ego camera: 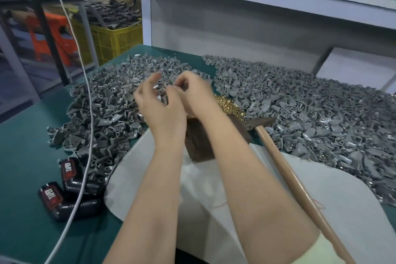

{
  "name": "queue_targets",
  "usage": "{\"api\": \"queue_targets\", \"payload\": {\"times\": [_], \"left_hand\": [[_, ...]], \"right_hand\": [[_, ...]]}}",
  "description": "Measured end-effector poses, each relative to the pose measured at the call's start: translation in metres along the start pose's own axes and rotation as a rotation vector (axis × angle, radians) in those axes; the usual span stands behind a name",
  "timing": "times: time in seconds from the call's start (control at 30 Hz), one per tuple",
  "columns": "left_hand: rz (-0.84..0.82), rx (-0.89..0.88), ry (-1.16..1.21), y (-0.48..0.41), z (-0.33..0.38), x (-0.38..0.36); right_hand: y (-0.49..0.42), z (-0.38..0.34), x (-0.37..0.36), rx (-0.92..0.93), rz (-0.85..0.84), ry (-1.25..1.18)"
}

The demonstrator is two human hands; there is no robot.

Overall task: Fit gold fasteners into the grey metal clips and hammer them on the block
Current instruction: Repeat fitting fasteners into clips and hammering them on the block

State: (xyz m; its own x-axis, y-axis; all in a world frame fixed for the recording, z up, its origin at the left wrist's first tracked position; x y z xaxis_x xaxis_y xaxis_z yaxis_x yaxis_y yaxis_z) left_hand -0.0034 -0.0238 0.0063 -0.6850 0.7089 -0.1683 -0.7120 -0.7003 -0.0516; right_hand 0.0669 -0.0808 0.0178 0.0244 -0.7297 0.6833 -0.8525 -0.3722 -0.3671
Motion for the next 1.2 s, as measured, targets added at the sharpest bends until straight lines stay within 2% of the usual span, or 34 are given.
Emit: {"api": "queue_targets", "payload": {"times": [0.1, 0.27, 0.33, 0.43, 0.53, 0.63, 0.7, 0.77, 0.9, 1.2], "left_hand": [[-0.190, -0.088, -0.152, 0.002, -0.005, -0.008], [-0.518, -0.084, -0.265, 0.016, -0.009, -0.022], [-0.558, -0.060, -0.279, 0.018, -0.010, -0.023], [-0.565, -0.024, -0.281, 0.018, -0.013, -0.023], [-0.596, 0.019, -0.292, 0.017, -0.016, -0.023], [-0.556, -0.042, -0.366, 0.016, -0.018, -0.023], [-0.498, -0.121, -0.494, 0.016, -0.018, -0.023], [-0.478, -0.180, -0.651, 0.017, -0.020, -0.023], [-0.465, -0.215, -0.884, 0.018, -0.027, -0.023], [-0.413, -0.190, -0.967, 0.014, -0.028, -0.022]], "right_hand": [[0.020, 0.018, 0.037, -0.038, 0.052, -0.151], [0.056, 0.042, 0.067, -0.118, -0.065, -0.405], [0.064, 0.046, 0.070, -0.146, -0.016, -0.502], [0.069, 0.046, 0.068, -0.174, 0.037, -0.516], [0.071, 0.042, 0.064, -0.170, 0.017, -0.385], [0.078, 0.042, 0.073, -0.088, 0.017, -0.017], [0.085, 0.044, 0.078, -0.080, -0.028, 0.262], [0.091, 0.046, 0.074, -0.116, -0.101, 0.402], [0.095, 0.042, 0.064, -0.115, -0.070, 0.459], [0.097, 0.041, 0.065, -0.058, -0.044, 0.429]]}}
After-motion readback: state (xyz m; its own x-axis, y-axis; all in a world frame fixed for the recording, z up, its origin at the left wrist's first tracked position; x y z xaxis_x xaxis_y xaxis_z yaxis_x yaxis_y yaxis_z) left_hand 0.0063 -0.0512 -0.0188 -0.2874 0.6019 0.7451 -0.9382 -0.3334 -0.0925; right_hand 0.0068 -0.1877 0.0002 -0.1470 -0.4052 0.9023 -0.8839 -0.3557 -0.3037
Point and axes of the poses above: each hand's wrist, its own y-axis away from the middle knuckle, its own x-axis out of the back of the hand, z = x × y, the point moved 2 cm from there along -y, towards the middle knuckle, and after that the axes turned 11 degrees about x, right-handed, at the moved point
